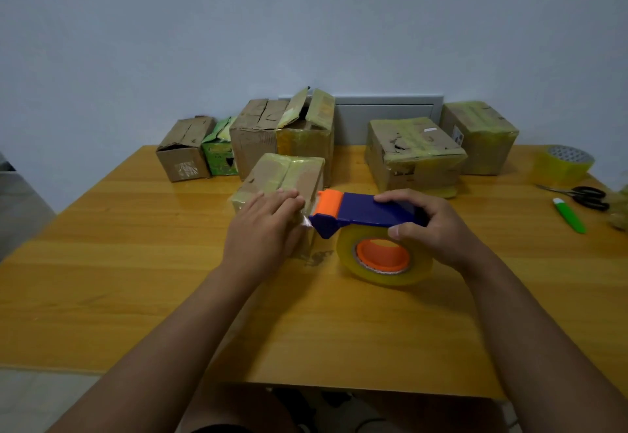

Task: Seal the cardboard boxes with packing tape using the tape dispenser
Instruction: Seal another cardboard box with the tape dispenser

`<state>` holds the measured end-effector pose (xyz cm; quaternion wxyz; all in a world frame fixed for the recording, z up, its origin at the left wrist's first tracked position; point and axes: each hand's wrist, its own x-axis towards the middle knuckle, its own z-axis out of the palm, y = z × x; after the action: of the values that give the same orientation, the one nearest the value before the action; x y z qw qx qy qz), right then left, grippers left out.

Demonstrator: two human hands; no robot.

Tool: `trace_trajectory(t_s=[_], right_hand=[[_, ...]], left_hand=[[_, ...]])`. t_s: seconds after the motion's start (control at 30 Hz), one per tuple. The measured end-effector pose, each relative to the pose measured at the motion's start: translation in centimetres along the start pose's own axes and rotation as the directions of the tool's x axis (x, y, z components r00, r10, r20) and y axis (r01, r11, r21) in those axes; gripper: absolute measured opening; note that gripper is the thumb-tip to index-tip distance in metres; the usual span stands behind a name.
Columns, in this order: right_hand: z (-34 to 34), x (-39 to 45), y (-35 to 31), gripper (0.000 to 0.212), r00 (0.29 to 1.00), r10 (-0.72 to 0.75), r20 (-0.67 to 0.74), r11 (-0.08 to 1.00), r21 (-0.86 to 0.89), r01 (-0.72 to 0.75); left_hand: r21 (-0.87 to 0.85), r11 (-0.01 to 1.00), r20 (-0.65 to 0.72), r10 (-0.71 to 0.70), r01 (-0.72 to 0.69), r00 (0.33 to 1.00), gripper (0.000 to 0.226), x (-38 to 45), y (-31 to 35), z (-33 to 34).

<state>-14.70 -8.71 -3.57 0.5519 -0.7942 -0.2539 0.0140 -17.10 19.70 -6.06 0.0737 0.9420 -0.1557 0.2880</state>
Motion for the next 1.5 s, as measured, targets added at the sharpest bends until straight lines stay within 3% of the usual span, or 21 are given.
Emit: trace_trajectory(t_s=[0.63, 1.17, 1.5], right_hand=[[-1.4, 2.0, -4.0, 0.038, 0.988, 0.081, 0.132, 0.971, -0.233, -0.048], [-1.1, -0.7, -3.1, 0.045, 0.996, 0.032, 0.086, 0.989, -0.144, -0.019], [-1.3, 0.4, -3.5, 0.038, 0.987, 0.080, 0.141, 0.960, -0.276, -0.039]], left_hand=[[-0.050, 0.997, 0.041, -0.049, 0.051, 0.998, 0.039, 0.0, -0.1, -0.9], [-0.091, 0.994, 0.060, -0.063, 0.068, 0.996, 0.039, 0.1, -0.2, -0.9], [-0.101, 0.990, 0.051, -0.089, 0.094, 0.995, 0.036, 0.2, 0.3, -0.7]])
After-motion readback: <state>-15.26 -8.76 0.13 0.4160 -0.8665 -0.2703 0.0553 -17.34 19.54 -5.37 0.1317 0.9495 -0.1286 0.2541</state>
